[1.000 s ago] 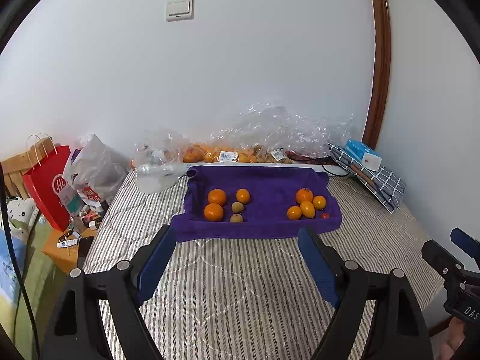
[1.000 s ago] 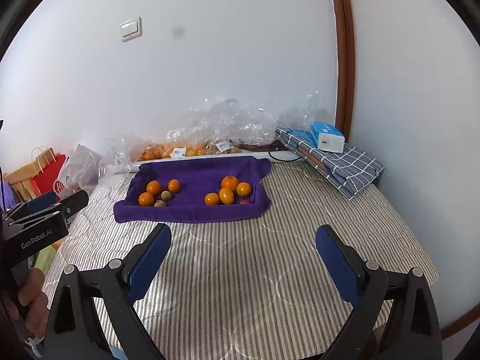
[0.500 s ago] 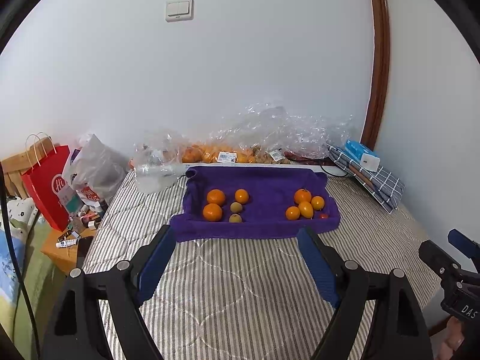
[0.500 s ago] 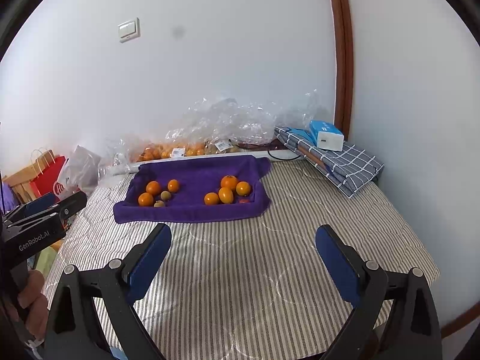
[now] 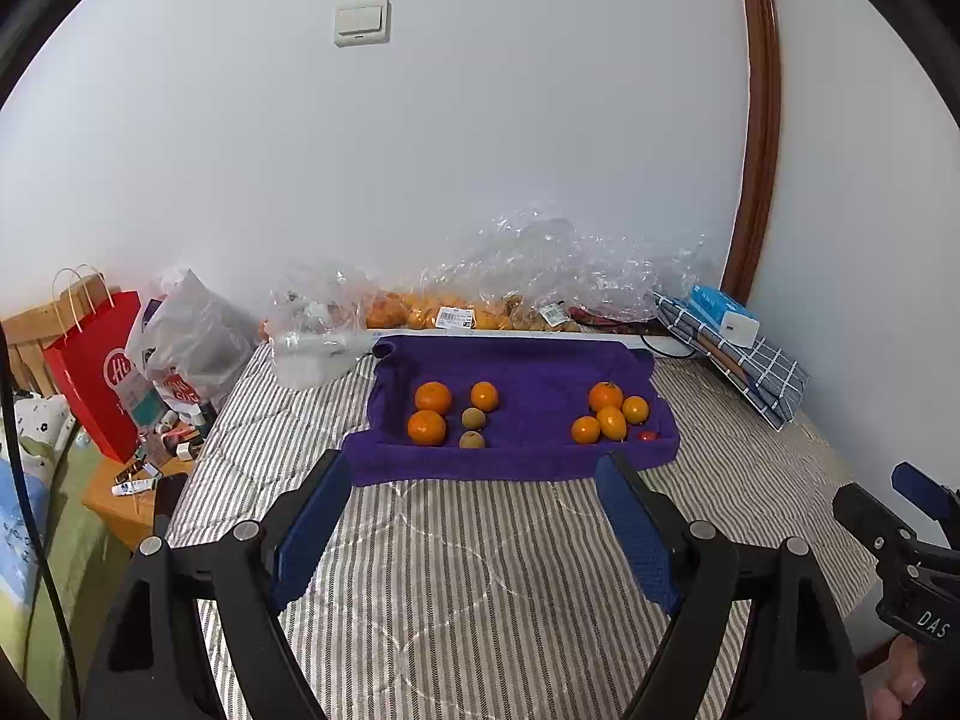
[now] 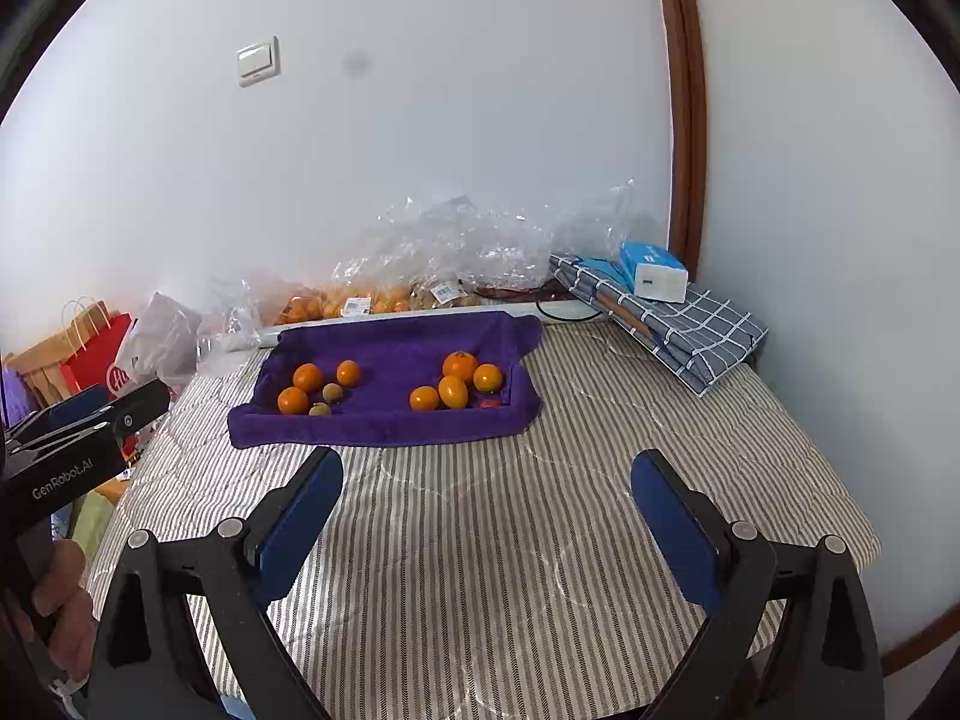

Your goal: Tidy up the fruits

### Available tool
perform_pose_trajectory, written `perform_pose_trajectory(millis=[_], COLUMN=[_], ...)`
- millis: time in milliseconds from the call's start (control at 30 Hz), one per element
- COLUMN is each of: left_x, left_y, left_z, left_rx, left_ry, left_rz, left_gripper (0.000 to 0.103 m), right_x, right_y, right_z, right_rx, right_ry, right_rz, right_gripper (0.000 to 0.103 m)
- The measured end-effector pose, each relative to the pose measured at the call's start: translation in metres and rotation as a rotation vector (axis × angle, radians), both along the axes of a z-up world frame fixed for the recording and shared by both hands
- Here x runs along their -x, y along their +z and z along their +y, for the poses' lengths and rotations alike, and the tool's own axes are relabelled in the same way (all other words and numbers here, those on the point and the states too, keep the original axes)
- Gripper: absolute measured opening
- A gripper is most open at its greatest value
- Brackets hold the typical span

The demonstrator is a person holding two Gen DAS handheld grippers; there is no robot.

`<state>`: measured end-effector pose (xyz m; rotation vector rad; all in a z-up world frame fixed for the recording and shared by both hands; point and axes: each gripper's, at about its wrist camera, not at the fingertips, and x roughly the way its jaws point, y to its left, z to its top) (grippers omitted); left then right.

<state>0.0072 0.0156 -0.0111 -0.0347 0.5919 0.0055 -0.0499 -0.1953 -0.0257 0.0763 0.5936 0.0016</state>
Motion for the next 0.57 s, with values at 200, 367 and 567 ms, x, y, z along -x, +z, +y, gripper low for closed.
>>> perform_pose_trajectory(millis=[200, 367, 567], left_x=[-0.0004, 0.0002, 0.0005], left_y=[0.0042, 0.005, 0.0047], left_z=[-0.0001, -0.0013, -0.0027], left_rx=[0.007, 0.005, 0.004], left_ry=[0.0, -0.004, 0.0], left_rz=[-0.005, -0.007, -0.013], left_gripper=[0.083, 0.083, 0.083], right_x=[-0.0008, -0.0007, -0.0005], right_y=[-0.0004, 0.0001, 0.0011], right_z=[0.0001, 0.0004, 0.0008], right_rx=[0.0, 0.001, 0.002], right_ry=[-0.001, 0.0, 0.001], right_rz=[-0.003, -0.003, 0.0], right_gripper=[0.096, 0.096, 0.096])
